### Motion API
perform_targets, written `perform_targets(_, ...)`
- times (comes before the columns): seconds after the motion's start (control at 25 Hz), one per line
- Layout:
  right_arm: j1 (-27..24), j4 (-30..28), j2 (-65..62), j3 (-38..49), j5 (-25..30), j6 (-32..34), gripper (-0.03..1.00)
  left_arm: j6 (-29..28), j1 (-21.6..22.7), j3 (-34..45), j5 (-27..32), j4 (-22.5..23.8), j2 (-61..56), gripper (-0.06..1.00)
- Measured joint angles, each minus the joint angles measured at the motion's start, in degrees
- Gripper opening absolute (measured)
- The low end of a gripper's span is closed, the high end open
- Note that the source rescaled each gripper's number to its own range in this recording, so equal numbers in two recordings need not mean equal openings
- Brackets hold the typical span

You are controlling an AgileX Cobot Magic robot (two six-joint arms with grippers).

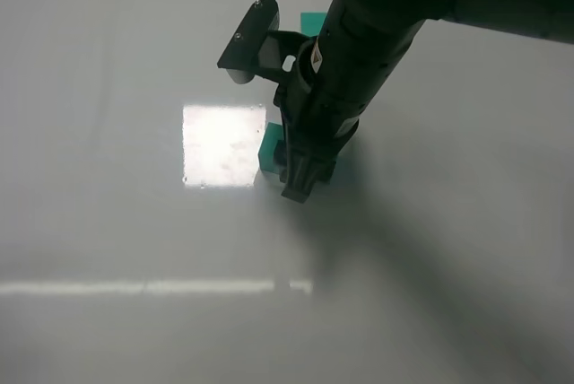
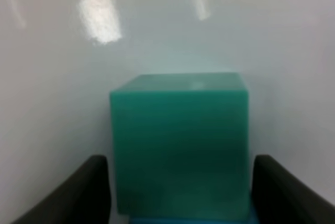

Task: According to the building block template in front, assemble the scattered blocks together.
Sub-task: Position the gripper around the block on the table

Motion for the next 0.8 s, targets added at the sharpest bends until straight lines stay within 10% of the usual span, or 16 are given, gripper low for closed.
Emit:
perform_targets(0.12, 0.0, 0.0, 0.0, 0.0, 0.0, 0.1, 0.2, 0.0, 0.0, 0.0, 0.0, 0.0, 0.0, 0.6)
perform_targets(0.8, 0.6, -4.1, -0.1, -0.1, 4.7, -9.2, 0.19, 0.0, 0.0, 0.0, 0.0, 0.0, 0.0, 0.59)
